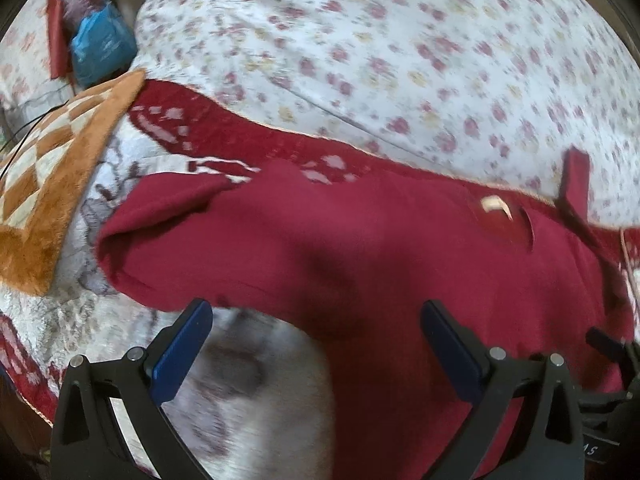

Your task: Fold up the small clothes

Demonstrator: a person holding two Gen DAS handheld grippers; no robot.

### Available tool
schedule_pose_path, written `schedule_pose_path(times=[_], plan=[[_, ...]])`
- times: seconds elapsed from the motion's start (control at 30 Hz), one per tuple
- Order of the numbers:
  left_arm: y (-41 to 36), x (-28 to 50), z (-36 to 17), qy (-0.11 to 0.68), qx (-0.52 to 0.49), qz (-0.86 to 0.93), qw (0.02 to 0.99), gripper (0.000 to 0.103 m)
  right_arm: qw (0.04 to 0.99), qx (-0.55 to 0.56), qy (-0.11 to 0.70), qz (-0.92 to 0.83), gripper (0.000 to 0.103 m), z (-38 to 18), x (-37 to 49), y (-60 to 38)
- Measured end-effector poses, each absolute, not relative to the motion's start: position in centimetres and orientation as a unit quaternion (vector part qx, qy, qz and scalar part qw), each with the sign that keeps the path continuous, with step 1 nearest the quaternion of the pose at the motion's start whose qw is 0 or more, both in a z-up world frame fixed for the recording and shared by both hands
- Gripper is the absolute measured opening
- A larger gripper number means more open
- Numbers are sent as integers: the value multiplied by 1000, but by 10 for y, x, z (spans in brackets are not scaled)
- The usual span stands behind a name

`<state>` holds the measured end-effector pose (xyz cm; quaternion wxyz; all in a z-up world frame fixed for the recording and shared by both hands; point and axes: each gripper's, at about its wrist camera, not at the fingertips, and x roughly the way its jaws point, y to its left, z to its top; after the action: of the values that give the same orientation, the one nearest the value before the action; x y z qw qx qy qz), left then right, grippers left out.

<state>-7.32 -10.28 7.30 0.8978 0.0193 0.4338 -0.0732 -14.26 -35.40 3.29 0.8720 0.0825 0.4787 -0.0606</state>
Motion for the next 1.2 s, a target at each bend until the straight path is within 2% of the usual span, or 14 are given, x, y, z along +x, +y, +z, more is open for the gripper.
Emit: schedule_pose_path(times=[0.27, 0.43, 0.57, 0.63, 0.73, 0.83, 1.03, 1.2], plan=[[-39, -28, 81, 440, 79, -4, 895, 103, 869, 85, 486, -40, 103, 34, -140, -354], [-5, 6, 67, 452, 90, 44, 886, 102, 865, 102, 491, -27, 103, 32, -136, -354], [5, 34, 44, 474, 94, 63, 873, 81, 863, 98, 496, -20, 103, 28, -132, -349], [6, 44, 34, 483, 99, 70, 867, 62, 862, 94, 499, -17, 103, 24, -130, -347], [12, 54, 24, 496, 90, 84, 860, 21, 860, 93, 501, -18, 103, 19, -128, -346], [17, 49, 44, 484, 36, 58, 872, 11, 862, 94, 498, -18, 103, 19, -127, -346], [-8, 11, 125, 406, -86, -86, 906, 10, 865, 125, 486, -15, 103, 27, -134, -359], [-70, -17, 155, 375, -131, -209, 894, 10, 873, 139, 466, -29, 103, 42, -143, -380]])
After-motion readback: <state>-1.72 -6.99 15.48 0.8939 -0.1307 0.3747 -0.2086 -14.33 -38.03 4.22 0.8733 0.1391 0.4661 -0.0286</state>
